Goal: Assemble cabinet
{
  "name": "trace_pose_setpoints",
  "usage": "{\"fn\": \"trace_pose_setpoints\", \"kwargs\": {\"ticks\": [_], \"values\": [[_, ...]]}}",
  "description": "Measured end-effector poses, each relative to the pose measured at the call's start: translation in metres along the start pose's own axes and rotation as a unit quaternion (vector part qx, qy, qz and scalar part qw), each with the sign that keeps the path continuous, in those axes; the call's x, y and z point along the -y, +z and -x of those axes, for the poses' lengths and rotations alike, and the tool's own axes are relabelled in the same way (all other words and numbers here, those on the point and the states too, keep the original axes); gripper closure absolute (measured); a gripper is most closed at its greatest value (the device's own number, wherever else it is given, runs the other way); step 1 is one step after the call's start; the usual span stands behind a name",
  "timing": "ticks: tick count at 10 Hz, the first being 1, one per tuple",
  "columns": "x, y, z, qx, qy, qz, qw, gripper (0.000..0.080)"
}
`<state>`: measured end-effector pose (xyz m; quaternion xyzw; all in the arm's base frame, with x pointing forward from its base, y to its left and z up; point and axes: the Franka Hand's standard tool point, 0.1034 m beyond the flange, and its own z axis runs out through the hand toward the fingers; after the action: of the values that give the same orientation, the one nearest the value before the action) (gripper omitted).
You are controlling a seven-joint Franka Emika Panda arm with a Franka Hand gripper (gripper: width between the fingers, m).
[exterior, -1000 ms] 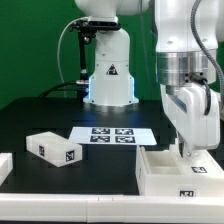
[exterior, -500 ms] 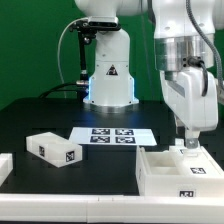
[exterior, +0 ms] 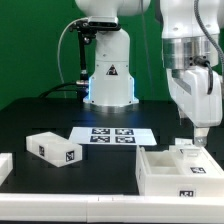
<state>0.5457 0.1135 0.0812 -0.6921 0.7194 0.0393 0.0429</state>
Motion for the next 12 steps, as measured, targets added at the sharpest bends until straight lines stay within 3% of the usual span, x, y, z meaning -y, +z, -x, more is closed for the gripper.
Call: {"fn": "trace_pose_setpoints", "kwargs": {"ticks": [2, 3, 4, 8, 10, 12], "values": [[-0.045, -0.002, 0.014, 0.006, 0.051, 0.024, 0.998, 0.0002], [-0.059, 0.001, 0.02, 0.001, 0.073, 0.034, 0.997, 0.0002], [-0.066, 0.005, 0.028, -0.002, 0.078, 0.042, 0.996, 0.0002], [-0.069, 0.006, 0.03, -0.001, 0.072, 0.043, 0.996, 0.0002], [-0.112, 0.024, 0.034, -0.017, 0.077, 0.066, 0.995, 0.0002], [-0.133, 0.042, 0.033, -0.034, 0.07, 0.083, 0.993, 0.0002]]}}
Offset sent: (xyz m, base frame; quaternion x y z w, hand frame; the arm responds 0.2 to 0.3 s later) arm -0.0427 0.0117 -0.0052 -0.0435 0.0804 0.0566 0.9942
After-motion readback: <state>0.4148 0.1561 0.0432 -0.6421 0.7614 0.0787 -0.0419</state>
